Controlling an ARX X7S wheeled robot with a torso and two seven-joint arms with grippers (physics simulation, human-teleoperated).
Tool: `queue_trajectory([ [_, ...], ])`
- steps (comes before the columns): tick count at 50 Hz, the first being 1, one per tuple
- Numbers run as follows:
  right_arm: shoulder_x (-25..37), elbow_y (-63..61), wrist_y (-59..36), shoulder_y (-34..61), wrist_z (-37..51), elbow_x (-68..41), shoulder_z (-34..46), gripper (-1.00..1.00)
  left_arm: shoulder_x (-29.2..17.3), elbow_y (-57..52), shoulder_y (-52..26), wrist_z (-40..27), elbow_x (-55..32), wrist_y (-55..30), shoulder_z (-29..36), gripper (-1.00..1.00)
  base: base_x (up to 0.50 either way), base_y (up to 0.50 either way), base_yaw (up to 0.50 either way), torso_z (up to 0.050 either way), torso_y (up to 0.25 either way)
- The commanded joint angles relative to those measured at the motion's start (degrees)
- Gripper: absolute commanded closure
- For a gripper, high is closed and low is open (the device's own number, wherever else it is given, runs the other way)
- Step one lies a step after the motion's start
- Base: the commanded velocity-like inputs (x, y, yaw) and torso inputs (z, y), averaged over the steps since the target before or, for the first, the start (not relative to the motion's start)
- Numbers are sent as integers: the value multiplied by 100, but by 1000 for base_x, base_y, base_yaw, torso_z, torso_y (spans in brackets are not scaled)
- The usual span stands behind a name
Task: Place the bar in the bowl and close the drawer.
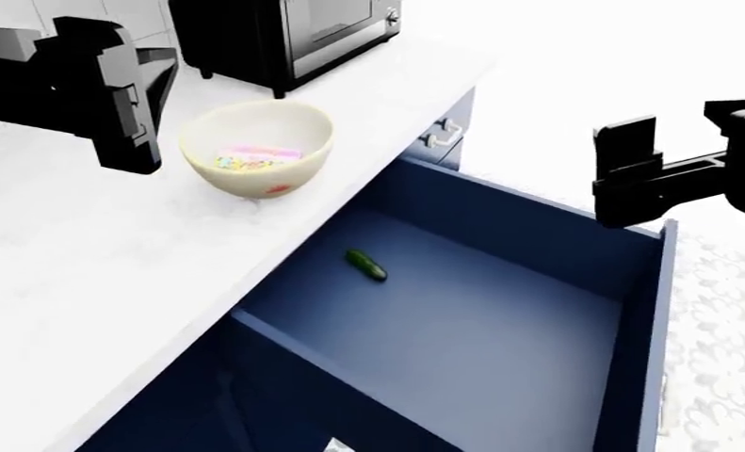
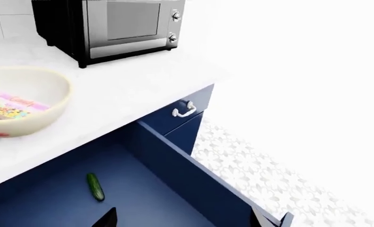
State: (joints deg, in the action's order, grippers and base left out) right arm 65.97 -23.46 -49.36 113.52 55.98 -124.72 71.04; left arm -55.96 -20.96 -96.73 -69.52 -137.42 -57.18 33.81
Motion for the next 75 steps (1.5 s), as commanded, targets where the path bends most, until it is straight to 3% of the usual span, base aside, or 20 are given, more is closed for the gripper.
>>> queue_trajectory([
  [1,35,-20,11,-50,-34,8,-26,-100,-3,-10,2,16,0,26,17,-100,-28,47,-500,0,0],
  [75,62,-98,-15,-231,55,-144,-129,-100,-96,-84,7,123,-4,118,146,-100,-20,61,-500,0,0],
])
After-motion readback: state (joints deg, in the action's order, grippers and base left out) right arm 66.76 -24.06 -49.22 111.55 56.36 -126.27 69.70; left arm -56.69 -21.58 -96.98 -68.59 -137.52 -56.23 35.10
